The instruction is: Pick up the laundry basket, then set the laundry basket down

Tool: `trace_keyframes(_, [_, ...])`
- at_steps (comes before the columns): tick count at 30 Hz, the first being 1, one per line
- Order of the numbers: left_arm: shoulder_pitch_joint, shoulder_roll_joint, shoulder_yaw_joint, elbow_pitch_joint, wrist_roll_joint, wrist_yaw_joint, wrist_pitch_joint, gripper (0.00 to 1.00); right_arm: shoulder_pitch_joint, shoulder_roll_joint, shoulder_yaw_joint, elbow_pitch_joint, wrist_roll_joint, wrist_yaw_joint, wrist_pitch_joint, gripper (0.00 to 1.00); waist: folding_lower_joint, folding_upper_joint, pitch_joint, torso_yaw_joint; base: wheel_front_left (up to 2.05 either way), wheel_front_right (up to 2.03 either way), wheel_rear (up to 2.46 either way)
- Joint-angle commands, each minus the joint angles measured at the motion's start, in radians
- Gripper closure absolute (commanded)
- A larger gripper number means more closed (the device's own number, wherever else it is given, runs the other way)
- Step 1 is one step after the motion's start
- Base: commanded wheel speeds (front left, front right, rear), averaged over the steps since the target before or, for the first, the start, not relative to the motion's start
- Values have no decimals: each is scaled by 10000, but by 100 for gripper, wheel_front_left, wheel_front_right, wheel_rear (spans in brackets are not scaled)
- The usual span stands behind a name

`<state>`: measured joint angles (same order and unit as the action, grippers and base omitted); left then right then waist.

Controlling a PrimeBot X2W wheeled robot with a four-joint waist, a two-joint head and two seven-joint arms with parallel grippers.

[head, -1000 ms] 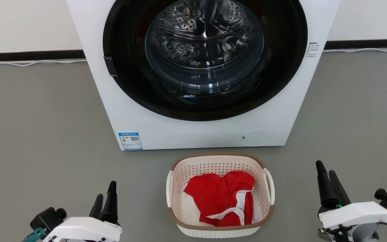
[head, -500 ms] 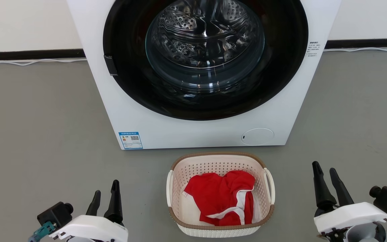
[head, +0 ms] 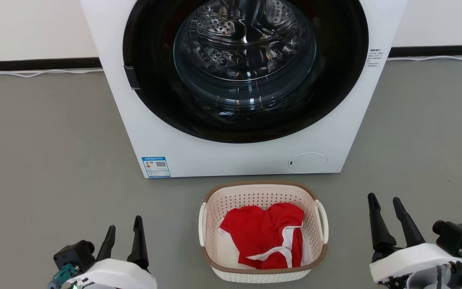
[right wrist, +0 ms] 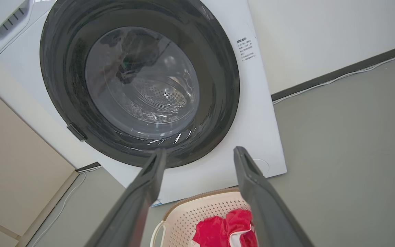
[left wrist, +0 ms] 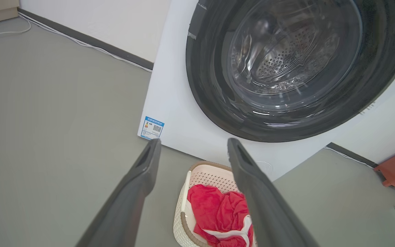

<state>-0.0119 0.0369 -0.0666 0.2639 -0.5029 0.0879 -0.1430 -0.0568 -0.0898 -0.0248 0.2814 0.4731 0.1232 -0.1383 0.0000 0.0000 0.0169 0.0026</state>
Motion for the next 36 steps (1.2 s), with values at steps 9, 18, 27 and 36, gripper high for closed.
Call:
trace_keyframes(9, [-221, 104, 53, -297, 1412, 280, -391, 0, -177, -183, 277, -151, -1424, 59, -439, 0, 0, 0, 47, -1, 0, 0, 0])
trace_keyframes(18, [-195, 114, -38, -297, 2415, 444, -627, 0, -154, -184, 307, 29, -2374, 64, -674, 0, 0, 0, 103, -10, 0, 0, 0])
trace_keyframes(27, [-231, 124, -152, -249, 3523, 610, -891, 0, -207, -198, 346, 143, -3492, 69, -938, 0, 0, 0, 198, -20, 0, 0, 0])
trace_keyframes(36, [-259, 134, -262, -191, 4629, 772, -1156, 0, -245, -233, 431, 207, -4601, 74, -1202, 0, 0, 0, 265, -18, 0, 0, 0])
